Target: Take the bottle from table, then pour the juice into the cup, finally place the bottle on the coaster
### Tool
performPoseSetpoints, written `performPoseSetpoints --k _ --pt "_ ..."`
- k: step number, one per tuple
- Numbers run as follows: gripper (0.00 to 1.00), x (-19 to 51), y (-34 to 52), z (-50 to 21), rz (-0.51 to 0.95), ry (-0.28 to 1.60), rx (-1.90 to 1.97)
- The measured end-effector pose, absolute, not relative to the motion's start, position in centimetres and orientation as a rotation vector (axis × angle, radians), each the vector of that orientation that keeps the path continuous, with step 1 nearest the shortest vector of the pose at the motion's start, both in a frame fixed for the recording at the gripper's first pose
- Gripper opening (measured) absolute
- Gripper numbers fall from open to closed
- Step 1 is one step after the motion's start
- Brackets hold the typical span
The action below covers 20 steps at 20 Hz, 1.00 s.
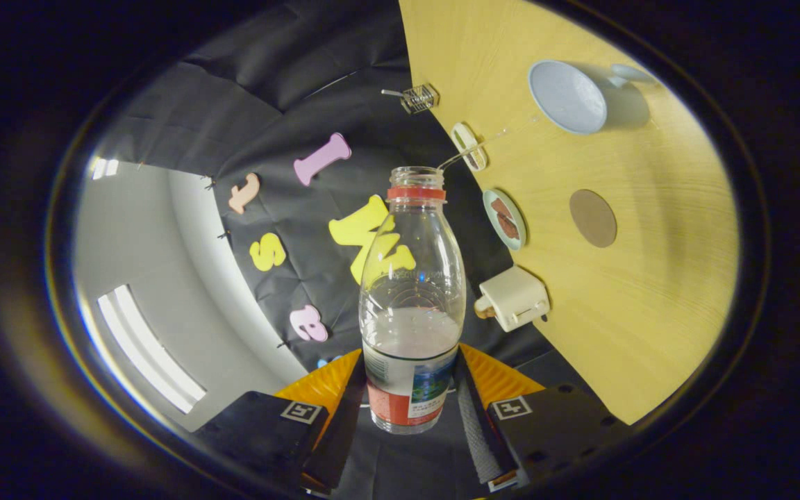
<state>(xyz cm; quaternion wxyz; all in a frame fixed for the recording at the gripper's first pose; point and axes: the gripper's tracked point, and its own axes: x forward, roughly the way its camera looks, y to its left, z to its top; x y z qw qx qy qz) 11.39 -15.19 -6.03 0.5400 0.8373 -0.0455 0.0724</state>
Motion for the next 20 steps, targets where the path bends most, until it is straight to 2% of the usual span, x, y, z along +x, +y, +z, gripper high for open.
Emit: performPoseSetpoints --k 10,20 --pt "0.74 11.3 -15.3 -6.0 0.178 -0.119 1.957" --pt "0.74 10.6 -13.9 -8.4 0.19 -0.059 1.697"
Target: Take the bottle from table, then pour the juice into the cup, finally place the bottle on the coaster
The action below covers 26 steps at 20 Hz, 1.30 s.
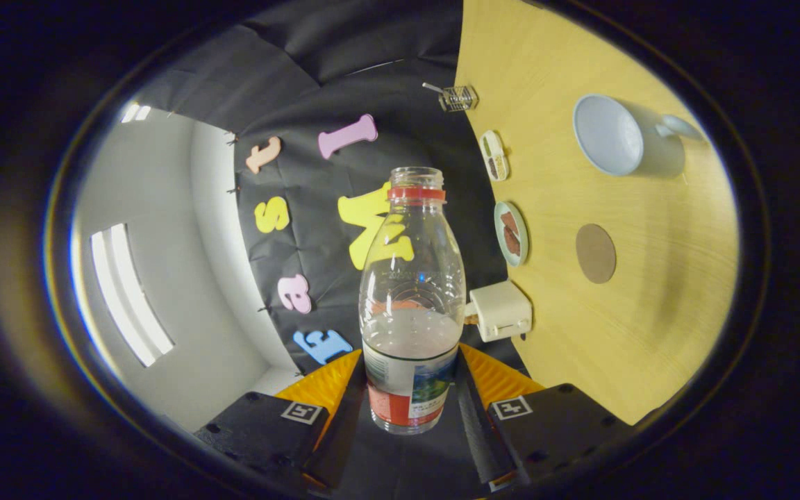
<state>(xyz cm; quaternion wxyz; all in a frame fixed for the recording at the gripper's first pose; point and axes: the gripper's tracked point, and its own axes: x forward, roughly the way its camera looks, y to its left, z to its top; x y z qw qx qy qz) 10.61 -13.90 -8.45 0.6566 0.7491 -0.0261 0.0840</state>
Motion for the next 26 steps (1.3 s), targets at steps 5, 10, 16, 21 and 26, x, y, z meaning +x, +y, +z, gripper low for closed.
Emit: performPoseSetpoints --k 5,10,16,21,26 --pt "0.74 9.5 -12.5 -10.8 0.184 0.012 1.474" --pt "0.74 7.8 -11.3 -12.6 0.179 0.054 1.183" --pt "0.74 5.7 -11.9 -13.6 0.113 0.064 0.785" --pt "0.75 6.1 -12.3 -13.6 0.046 0.069 0.463" --pt "0.75 7.8 -12.8 -12.4 -0.03 0.089 0.175"
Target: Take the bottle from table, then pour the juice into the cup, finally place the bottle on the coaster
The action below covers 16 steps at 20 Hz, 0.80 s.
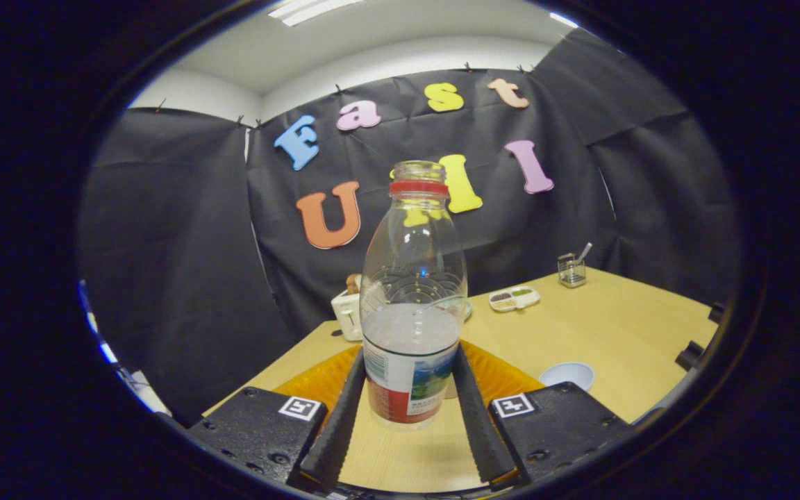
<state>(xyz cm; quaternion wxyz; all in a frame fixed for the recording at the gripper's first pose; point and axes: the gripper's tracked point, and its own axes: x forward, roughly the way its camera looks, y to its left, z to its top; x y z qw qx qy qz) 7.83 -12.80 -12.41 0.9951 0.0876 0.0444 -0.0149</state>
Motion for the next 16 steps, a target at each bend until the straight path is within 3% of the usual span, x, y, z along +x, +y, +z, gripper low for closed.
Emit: performPoseSetpoints --k 10,16 --pt "0.75 14.4 -13.7 -10.1 -0.123 0.075 0.024" --pt "0.76 18.9 -14.6 -12.4 -0.147 0.09 -0.008"
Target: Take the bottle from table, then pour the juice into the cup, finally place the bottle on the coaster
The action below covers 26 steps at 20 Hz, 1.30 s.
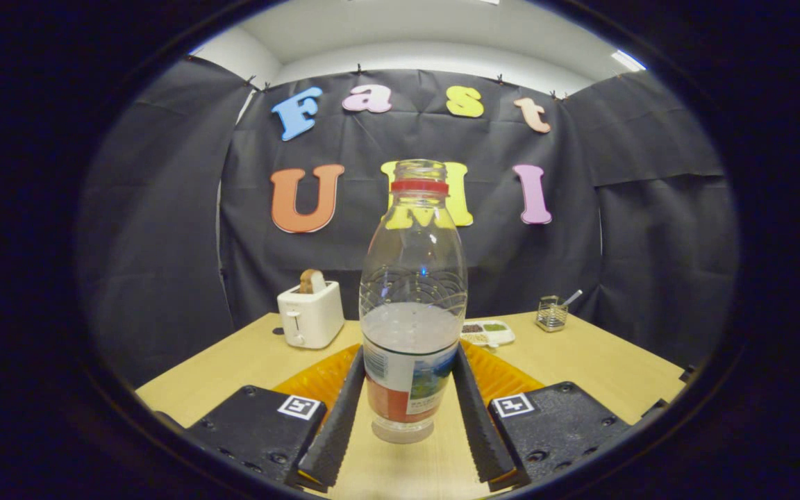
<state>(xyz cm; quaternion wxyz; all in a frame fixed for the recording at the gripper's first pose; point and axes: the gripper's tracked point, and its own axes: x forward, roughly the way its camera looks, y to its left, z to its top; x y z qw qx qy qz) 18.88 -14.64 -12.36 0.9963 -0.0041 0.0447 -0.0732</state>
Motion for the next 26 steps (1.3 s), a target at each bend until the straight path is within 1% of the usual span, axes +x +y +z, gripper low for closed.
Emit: performPoseSetpoints --k 5,11,13,26 --pt "0.76 21.9 -15.4 -15.7 -0.166 0.136 -0.046" --pt "0.76 24.9 -13.9 -20.9 -0.125 0.22 -0.085" --pt "0.76 25.1 -14.3 -22.2 -0.133 0.241 -0.086" --pt "0.78 26.7 -15.5 -25.3 -0.124 0.284 -0.077"
